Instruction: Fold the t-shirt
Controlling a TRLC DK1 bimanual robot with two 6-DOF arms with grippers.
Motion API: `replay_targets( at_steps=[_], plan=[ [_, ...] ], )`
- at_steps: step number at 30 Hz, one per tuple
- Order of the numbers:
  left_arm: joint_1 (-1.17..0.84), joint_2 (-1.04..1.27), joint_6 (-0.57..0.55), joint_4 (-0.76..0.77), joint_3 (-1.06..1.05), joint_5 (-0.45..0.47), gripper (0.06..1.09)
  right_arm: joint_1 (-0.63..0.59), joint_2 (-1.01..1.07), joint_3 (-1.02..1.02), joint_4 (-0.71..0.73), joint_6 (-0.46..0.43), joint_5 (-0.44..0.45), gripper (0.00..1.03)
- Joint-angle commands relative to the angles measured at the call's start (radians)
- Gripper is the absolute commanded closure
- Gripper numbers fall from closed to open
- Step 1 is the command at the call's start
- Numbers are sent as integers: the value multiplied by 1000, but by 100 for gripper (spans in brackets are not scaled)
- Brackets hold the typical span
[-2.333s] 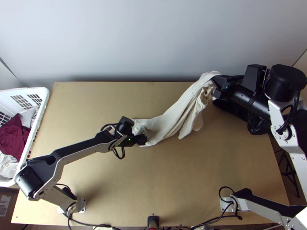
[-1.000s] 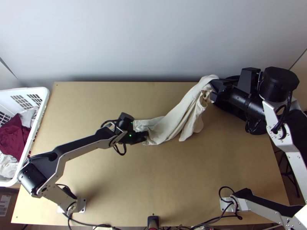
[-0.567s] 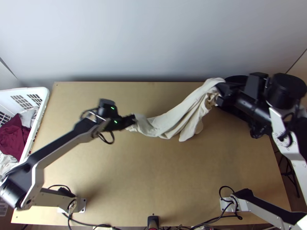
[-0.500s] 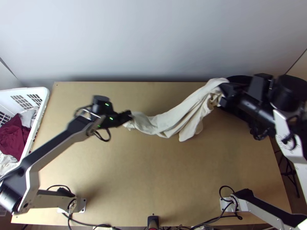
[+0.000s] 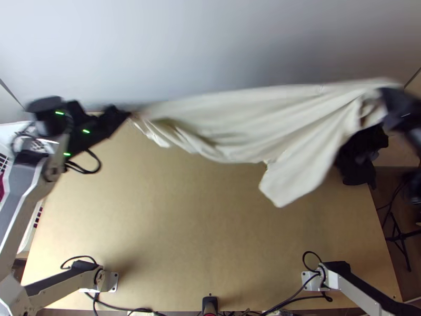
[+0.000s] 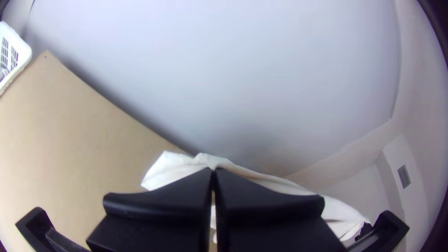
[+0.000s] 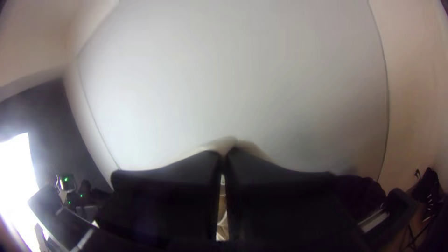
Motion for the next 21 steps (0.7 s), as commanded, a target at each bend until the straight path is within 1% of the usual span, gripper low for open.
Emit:
replay_targets(
  at_steps=[1, 3, 4, 6, 9, 12, 13, 15, 17, 19, 20, 21],
  plan=[
    [91, -70, -7, -48, 202, -12, 105, -116, 128, 375, -31, 130, 25, 100],
    [86, -110, -8, -42, 234, -12, 105, -106, 146, 426, -7, 205, 28, 100],
    [86, -138, -7, -22, 237, -12, 105, -73, 144, 426, 15, 217, 28, 100],
    [85, -177, -13, 1, 248, -12, 105, -1, 129, 421, 20, 217, 28, 100],
    [88, -211, -22, -6, 249, -10, 105, 12, 83, 346, 18, 216, 28, 100],
    [89, -227, -19, -19, 223, 14, 104, 13, 62, 308, 10, 217, 29, 100],
    [88, -231, -19, -19, 216, 21, 104, 12, 59, 309, 12, 216, 29, 100],
    [88, -239, -19, -19, 211, 62, 104, 12, 59, 338, 10, 206, 28, 100],
    [85, -259, -19, -19, 214, 93, 100, 26, 57, 377, -5, 182, 25, 100],
    [68, -288, -22, -20, 214, 111, 100, 61, 46, 406, -30, 153, 16, 100],
    [62, -300, -23, -25, 213, 119, 104, 73, 39, 412, -51, 142, 5, 100],
    [62, -306, -33, -37, 213, 119, 105, 82, 29, 414, -77, 137, -6, 100]
  ],
)
